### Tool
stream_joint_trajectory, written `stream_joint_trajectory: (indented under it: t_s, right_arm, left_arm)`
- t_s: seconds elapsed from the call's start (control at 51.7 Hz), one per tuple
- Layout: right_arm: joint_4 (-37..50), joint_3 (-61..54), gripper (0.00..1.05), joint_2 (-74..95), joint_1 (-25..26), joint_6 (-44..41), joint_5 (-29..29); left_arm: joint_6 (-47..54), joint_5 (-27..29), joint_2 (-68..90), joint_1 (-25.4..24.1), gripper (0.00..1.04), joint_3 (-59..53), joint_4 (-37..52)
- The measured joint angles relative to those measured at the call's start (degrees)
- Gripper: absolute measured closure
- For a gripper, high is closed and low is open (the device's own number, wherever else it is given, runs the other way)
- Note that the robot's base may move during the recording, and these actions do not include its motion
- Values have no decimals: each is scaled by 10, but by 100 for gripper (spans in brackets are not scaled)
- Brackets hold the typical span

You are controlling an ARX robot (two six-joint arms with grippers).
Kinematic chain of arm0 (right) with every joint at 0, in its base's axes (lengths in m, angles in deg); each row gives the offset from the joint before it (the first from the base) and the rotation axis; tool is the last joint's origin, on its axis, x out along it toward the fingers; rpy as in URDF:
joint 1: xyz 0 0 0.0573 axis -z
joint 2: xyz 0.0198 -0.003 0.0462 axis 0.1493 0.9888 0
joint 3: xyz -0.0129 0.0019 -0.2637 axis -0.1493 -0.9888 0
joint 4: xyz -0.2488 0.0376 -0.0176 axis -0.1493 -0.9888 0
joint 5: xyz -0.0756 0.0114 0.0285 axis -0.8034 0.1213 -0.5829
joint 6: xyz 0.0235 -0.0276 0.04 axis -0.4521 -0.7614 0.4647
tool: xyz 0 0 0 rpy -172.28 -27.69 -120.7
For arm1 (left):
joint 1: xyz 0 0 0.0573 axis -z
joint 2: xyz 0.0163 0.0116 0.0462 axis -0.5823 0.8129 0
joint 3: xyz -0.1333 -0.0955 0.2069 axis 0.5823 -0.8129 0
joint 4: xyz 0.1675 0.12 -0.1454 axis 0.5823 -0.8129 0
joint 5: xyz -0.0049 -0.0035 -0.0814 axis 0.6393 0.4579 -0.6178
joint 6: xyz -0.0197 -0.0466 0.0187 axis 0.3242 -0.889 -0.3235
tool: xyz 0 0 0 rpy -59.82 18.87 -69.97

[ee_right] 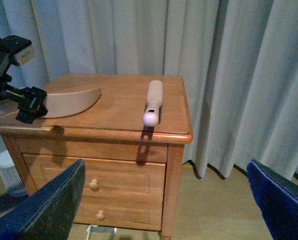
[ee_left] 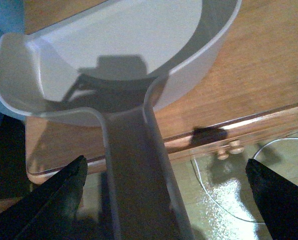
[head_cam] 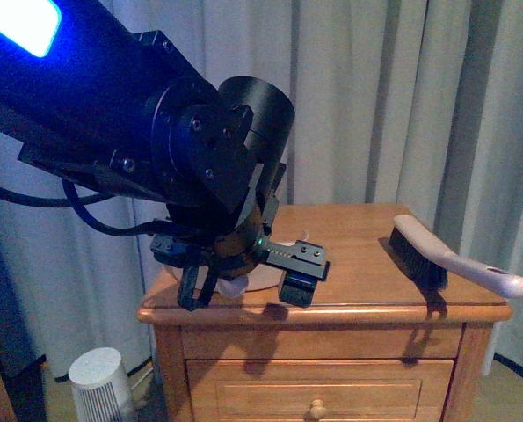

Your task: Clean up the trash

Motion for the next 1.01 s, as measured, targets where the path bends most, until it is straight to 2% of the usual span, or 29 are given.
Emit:
stream_joint_trajectory:
  t_s: [0.484,0.774,0.813,1.007]
  right_arm:
    - [0,0,7,0,0,0,0]
    - [0,0,7,0,0,0,0]
    - [0,0,7,0,0,0,0]
    - [0,0,7,0,0,0,0]
  left_arm:
    - [34,3,6,-16,8,6,0]
    - [50,-6,6,-17,70,7,-10]
    - [54,-8,6,-18,75,7,-10]
    - [59,-10,4,-18,75,7,-9]
